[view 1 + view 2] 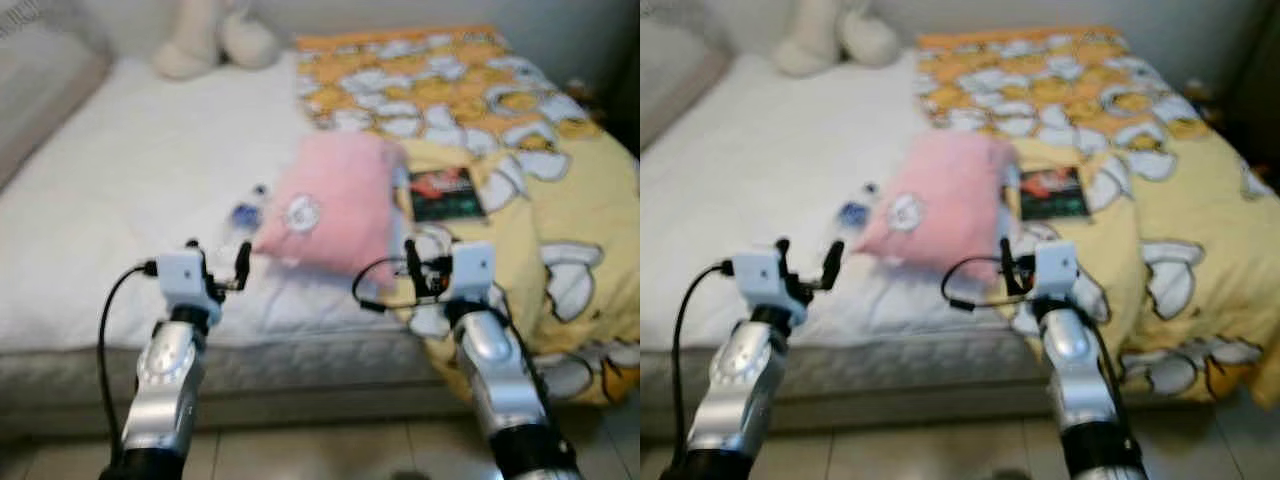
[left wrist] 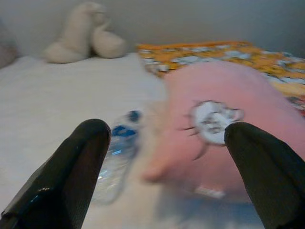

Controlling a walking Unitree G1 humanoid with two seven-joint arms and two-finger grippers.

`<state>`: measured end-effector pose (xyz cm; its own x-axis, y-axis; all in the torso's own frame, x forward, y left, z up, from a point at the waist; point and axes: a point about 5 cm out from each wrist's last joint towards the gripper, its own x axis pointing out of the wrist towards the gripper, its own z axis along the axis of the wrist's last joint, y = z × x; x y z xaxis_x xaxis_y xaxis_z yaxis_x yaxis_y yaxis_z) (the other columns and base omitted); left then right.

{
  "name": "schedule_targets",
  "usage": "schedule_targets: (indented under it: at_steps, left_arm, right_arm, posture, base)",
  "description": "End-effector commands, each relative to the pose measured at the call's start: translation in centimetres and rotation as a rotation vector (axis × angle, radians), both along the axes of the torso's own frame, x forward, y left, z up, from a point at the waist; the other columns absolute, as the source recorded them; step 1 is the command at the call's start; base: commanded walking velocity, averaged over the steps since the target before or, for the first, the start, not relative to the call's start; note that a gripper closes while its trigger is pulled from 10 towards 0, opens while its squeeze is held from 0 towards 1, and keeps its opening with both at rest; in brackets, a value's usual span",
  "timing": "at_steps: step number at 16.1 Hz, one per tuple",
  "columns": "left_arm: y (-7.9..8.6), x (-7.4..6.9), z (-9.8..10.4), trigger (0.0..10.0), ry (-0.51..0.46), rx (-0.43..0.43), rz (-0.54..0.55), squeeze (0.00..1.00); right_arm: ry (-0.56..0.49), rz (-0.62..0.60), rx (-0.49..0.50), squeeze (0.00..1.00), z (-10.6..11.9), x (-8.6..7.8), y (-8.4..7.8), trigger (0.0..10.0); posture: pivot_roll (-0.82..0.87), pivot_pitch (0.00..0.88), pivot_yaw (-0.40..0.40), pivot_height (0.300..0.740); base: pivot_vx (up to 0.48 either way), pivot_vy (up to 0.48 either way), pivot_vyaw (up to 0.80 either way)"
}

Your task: Clean up the room

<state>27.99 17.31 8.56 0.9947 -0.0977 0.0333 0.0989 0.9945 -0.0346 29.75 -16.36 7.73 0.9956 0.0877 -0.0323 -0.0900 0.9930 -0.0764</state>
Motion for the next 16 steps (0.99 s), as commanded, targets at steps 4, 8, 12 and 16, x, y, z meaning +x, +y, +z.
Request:
schedule_targets:
  at_steps: [4,8,12,16]
  left_arm:
    - [-1.1,1.0,1.4,10.0,-0.041,0.025,-0.07,0.0]
    - [-2.6,3.0,4.1,10.0,-0.036,0.027,-0.229,0.0]
    - [-1.6,6.4,5.4,10.0,0.091,-0.015,-0.276,0.0]
    - [-1.0,8.4,4.4,10.0,0.27,-0.166,-0.284,0.0]
  right_arm:
    - [-0.031,-0.056,-0.018,0.0,0.9,0.7,-0.8,10.0]
    - [-0.074,-0.142,0.039,0.0,3.3,2.2,-2.4,10.0]
    - [-0.006,-0.211,0.162,0.0,4.3,3.6,-4.2,10.0]
    - [0.147,-0.261,0.33,0.0,2.1,3.3,-5.5,10.0]
  posture:
    - [-0.14,0.0,0.114,0.74]
    - [-0.14,0.0,0.119,0.74]
    - [-0.13,0.0,0.142,0.74]
    - [-0.15,0.0,0.187,0.74]
  base:
    - [0.48,0.0,0.0]
    - [0.24,0.0,0.0]
    - [0.0,0.0,0.0]
    - [0.0,0.0,0.0]
